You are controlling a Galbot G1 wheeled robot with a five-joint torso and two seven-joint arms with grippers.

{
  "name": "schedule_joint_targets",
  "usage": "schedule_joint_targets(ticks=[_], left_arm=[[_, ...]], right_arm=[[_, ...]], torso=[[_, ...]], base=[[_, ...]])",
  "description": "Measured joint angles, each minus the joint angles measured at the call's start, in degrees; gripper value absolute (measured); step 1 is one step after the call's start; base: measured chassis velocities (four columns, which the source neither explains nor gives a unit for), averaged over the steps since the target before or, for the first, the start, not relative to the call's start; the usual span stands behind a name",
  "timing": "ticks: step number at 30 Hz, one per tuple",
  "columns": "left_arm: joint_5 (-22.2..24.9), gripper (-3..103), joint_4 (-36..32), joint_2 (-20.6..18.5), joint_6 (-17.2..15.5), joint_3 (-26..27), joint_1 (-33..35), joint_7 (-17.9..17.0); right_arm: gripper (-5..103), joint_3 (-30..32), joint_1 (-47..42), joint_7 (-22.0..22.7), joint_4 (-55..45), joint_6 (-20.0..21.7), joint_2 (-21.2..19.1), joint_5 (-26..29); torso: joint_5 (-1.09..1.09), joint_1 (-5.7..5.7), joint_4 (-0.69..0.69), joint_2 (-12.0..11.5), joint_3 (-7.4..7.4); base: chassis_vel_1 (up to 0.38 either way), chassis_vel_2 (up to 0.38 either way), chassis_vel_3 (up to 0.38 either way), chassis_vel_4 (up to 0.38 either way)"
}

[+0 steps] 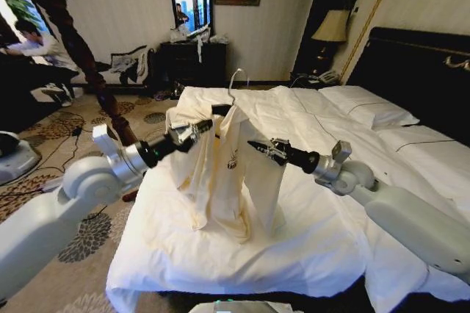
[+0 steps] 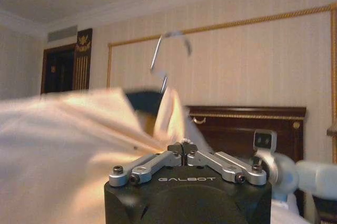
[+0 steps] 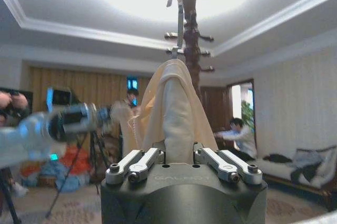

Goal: Pick up the clothes from the bed and hang them on the clothes hanger.

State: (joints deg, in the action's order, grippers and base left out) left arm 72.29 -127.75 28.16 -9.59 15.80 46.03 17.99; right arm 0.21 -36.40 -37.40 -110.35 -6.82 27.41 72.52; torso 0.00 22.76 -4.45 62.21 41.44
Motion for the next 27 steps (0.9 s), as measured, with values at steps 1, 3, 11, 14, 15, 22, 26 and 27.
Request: schedule_joint_targets(ticks=[1,3,11,14,15,22,26,27], left_arm=[[-0.3,0,0.0,0.0,0.0,0.1,0.2,0.1],[-0.6,0,0.1,0.0,0.1,0.4,0.4,0.1],[4.1,0,0.6,1.9,0.5,1.7,-4.3,-0.3],[4.8,0,0.6,2.5,0.5,1.7,-4.7,-0.4],[4.9,0,0.6,2.7,0.5,1.7,-4.7,-0.4],[6.2,0,-0.4,4.0,0.6,0.8,-5.6,-0.3],[6.5,0,-0.6,4.2,0.6,-0.5,-6.9,0.4],[6.5,0,-0.7,4.2,0.5,-0.9,-7.2,0.9]], right_arm=[[18,0.1,0.0,-0.1,-0.1,-0.1,0.0,0.2],[18,0.2,0.1,-0.2,-0.4,-0.3,-0.1,0.6],[18,0.1,-2.7,-0.9,-0.6,-0.2,-1.0,-3.5],[18,-0.5,-3.1,-1.3,-0.3,-0.1,-0.3,-5.1],[18,-0.7,-3.1,-1.3,-0.2,0.0,0.0,-5.4],[18,-2.6,-2.0,-2.4,1.6,0.6,1.4,-7.0],[18,-3.4,-1.6,-3.3,2.2,0.7,1.9,-7.3],[18,-3.6,-1.5,-3.9,2.4,0.8,2.0,-7.5]], torso=[[0.00,0.00,0.00,0.0,0.00],[-0.01,0.00,0.00,0.0,0.00],[0.01,0.00,-0.03,0.0,0.00],[0.01,0.00,-0.02,0.0,0.00],[0.00,0.00,-0.01,0.0,0.00],[0.00,0.00,-0.01,0.0,0.00],[0.00,0.00,-0.01,0.0,0.00],[0.01,0.00,-0.01,0.0,0.00]], base=[[0.000,0.000,0.000,0.000],[0.000,0.000,0.000,0.000],[0.000,0.000,0.000,0.000],[0.000,0.000,0.000,0.000],[0.000,0.000,0.000,0.000],[0.000,0.000,0.000,0.000],[0.000,0.000,0.000,0.000],[0.000,0.000,0.000,0.000]])
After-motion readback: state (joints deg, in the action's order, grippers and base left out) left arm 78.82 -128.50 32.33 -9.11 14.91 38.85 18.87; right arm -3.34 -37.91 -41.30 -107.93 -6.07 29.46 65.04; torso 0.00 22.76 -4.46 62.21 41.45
